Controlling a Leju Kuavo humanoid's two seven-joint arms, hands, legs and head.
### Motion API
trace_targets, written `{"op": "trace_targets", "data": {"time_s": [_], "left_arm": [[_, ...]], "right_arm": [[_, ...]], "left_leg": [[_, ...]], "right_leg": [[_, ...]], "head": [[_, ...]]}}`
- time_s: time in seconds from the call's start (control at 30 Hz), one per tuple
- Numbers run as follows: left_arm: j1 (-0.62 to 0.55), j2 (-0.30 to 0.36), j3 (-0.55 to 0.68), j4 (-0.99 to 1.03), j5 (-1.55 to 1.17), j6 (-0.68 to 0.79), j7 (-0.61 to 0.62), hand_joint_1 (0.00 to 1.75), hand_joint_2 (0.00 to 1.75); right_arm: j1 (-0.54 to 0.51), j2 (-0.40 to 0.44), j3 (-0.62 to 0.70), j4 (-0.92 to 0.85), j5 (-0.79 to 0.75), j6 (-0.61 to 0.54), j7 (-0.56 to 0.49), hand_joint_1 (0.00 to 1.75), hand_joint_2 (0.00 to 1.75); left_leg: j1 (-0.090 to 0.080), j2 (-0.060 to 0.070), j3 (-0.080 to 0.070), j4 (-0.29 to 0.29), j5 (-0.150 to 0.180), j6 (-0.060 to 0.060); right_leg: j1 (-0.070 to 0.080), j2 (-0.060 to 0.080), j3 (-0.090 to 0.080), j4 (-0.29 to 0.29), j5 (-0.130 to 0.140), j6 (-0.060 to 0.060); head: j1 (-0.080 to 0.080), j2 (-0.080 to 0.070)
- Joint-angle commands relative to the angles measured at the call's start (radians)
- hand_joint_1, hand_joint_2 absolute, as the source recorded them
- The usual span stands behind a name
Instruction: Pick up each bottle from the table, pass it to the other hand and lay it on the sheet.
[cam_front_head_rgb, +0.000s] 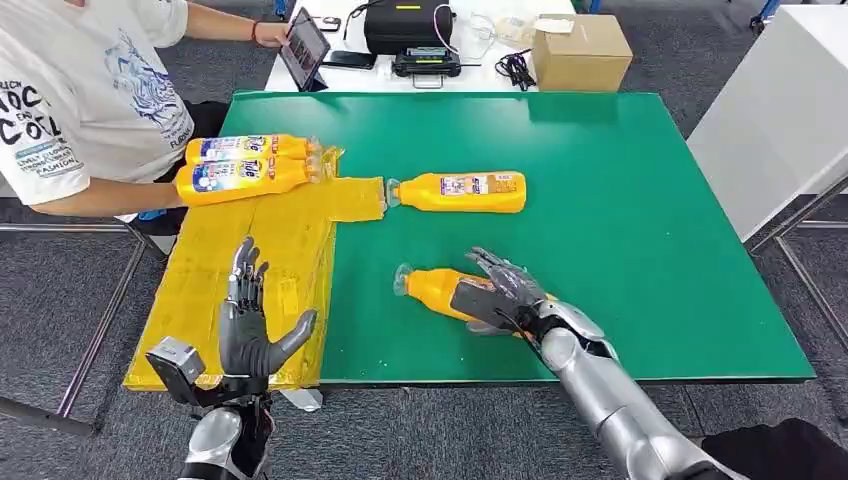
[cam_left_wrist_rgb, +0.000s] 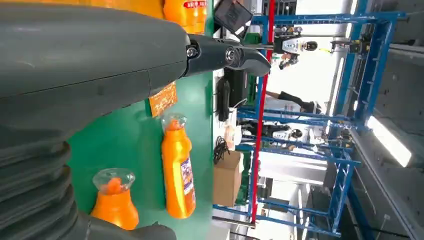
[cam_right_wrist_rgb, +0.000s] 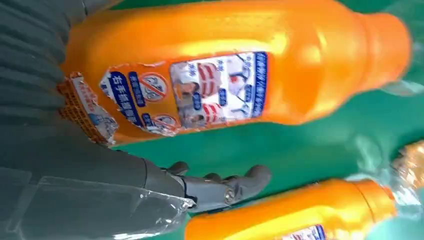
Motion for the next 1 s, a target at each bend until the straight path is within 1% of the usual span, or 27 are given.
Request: {"op": "trace_targets", "data": {"time_s": [0.03,0.1,0.23,0.27,0.3,0.37,0.4,0.43,0.47,0.5,0.57,0.6,0.63,0.67,0.7,0.77,0.8,0.83,0.87,1.0], "left_arm": [[-0.009,0.02,0.023,0.039,0.03,-0.008,0.017,0.0,1.75],[-0.009,0.019,0.023,0.042,0.03,-0.008,0.017,0.0,1.75],[-0.011,0.019,0.023,0.045,0.03,-0.008,0.017,0.0,1.75],[-0.011,0.019,0.023,0.045,0.03,-0.008,0.017,0.0,1.75],[-0.011,0.019,0.023,0.045,0.03,-0.008,0.017,0.0,1.75],[-0.011,0.019,0.023,0.045,0.03,-0.008,0.017,0.0,1.75],[-0.01,0.017,0.028,0.044,0.033,-0.008,0.018,0.0,1.75],[-0.01,0.016,0.028,0.045,0.033,-0.008,0.018,0.0,1.75],[-0.011,0.017,0.029,0.045,0.034,-0.008,0.018,0.0,1.75],[-0.014,0.013,0.032,0.055,0.043,-0.014,0.029,0.0,1.75],[-0.015,0.011,0.032,0.061,0.045,-0.015,0.03,0.0,1.75],[-0.019,0.011,0.032,0.069,0.047,-0.015,0.031,0.0,1.75],[-0.021,0.012,0.032,0.073,0.047,-0.015,0.031,0.0,1.75],[-0.021,0.011,0.033,0.073,0.049,-0.015,0.031,0.0,1.75],[-0.022,0.012,0.031,0.077,0.049,-0.016,0.031,0.0,1.75],[-0.022,0.011,0.031,0.079,0.049,-0.016,0.031,0.0,1.75],[-0.022,0.011,0.031,0.079,0.049,-0.016,0.031,0.0,1.75],[-0.022,0.011,0.031,0.079,0.049,-0.016,0.031,0.0,1.75],[-0.022,0.011,0.031,0.079,0.049,-0.016,0.031,0.0,1.75],[-0.013,0.011,0.03,0.073,0.05,-0.017,0.031,0.0,1.75]], "right_arm": [[-0.123,-0.114,0.209,0.081,0.057,0.083,0.089,0.0,1.75],[-0.145,-0.115,0.223,0.085,0.052,0.095,0.091,0.0,1.75],[-0.148,-0.111,0.23,0.088,0.048,0.096,0.093,0.0,1.75],[-0.148,-0.111,0.23,0.088,0.048,0.096,0.093,0.0,1.75],[-0.146,-0.111,0.23,0.089,0.049,0.096,0.093,0.0,1.75],[-0.146,-0.111,0.23,0.089,0.049,0.096,0.093,0.0,1.75],[-0.157,-0.111,0.254,0.096,0.059,0.089,0.102,0.0,1.75],[-0.171,-0.11,0.272,0.102,0.06,0.092,0.105,0.0,1.75],[-0.175,-0.108,0.272,0.103,0.059,0.095,0.105,0.0,1.75],[-0.21,-0.096,0.322,0.131,0.081,0.138,0.111,0.0,1.75],[-0.219,-0.082,0.331,0.142,0.082,0.137,0.115,0.0,1.75],[-0.233,-0.072,0.351,0.177,0.077,0.139,0.117,0.0,1.75],[-0.237,-0.066,0.362,0.197,0.066,0.125,0.114,0.0,1.75],[-0.233,-0.064,0.371,0.205,0.065,0.11,0.113,0.65,1.75],[-0.23,-0.064,0.375,0.209,0.051,0.102,0.106,1.52,1.75],[-0.226,-0.067,0.38,0.207,0.049,0.096,0.104,1.52,1.75],[-0.226,-0.067,0.38,0.207,0.049,0.096,0.104,1.52,1.75],[-0.226,-0.067,0.38,0.207,0.049,0.096,0.104,1.52,1.75],[-0.226,-0.067,0.38,0.207,0.049,0.096,0.104,1.75,1.75],[-0.208,-0.083,0.378,0.178,0.021,0.073,0.104,1.75,1.75]], "left_leg": [[0.001,0.001,0.005,0.0,-0.002,-0.002],[0.001,0.001,0.004,0.001,-0.002,-0.002],[-0.001,0.0,0.002,0.0,-0.001,-0.001],[0.0,0.002,0.004,0.0,-0.002,-0.002],[-0.001,0.0,0.001,0.0,0.0,-0.001],[0.001,0.001,0.004,0.0,-0.002,-0.002],[0.001,0.002,0.006,0.001,-0.003,-0.003],[0.0,0.001,0.004,0.0,-0.002,-0.002],[0.001,0.002,0.006,0.001,-0.003,-0.003],[0.0,0.002,0.003,0.0,-0.002,-0.002],[0.0,0.003,0.003,0.0,-0.002,-0.002],[0.001,0.005,0.005,0.001,-0.003,-0.002],[0.0,0.004,0.003,0.0,-0.002,-0.001],[0.001,0.004,0.004,0.0,-0.002,-0.002],[0.002,0.005,0.006,0.001,-0.004,-0.003],[0.0,0.001,0.002,-0.001,-0.001,-0.001],[0.001,0.001,0.004,0.0,-0.002,-0.002],[0.0,0.0,0.002,0.0,-0.001,-0.001],[0.001,0.001,0.004,0.0,-0.002,-0.002],[0.001,0.001,0.005,0.001,-0.003,-0.002]], "right_leg": [[0.002,0.0,0.006,-0.001,-0.002,-0.002],[0.001,0.0,0.005,0.0,-0.002,-0.002],[-0.001,0.001,0.002,0.0,0.0,-0.001],[0.0,0.001,0.004,0.0,-0.001,-0.002],[-0.001,0.0,0.002,0.0,0.0,-0.001],[0.001,0.001,0.004,0.0,-0.001,-0.002],[0.001,0.001,0.006,0.0,-0.002,-0.003],[0.0,0.001,0.004,0.0,-0.001,-0.002],[0.001,0.002,0.006,0.0,-0.002,-0.003],[0.0,0.002,0.003,0.0,-0.001,-0.002],[0.0,0.003,0.002,0.0,0.0,-0.002],[0.001,0.005,0.004,0.001,-0.001,-0.003],[0.0,0.004,0.002,0.0,0.0,-0.002],[0.001,0.004,0.004,0.0,-0.001,-0.002],[0.002,0.004,0.006,0.0,-0.001,-0.003],[0.0,0.001,0.002,-0.001,0.0,-0.001],[0.001,0.001,0.005,-0.001,-0.001,-0.002],[0.0,0.0,0.003,-0.001,0.0,-0.001],[0.001,0.001,0.004,0.0,-0.001,-0.002],[0.001,0.001,0.005,0.0,-0.002,-0.003]], "head": [[0.0,0.0],[0.0,0.0],[0.0,0.0],[0.0,0.0],[0.0,0.0],[0.0,0.0],[0.0,0.0],[0.0,0.0],[0.0,0.0],[0.0,0.0],[0.0,0.0],[0.0,0.0],[0.0,0.0],[0.0,0.0],[0.0,0.0],[0.0,0.0],[0.0,0.0],[0.0,0.0],[0.0,0.0],[0.0,0.0]]}}
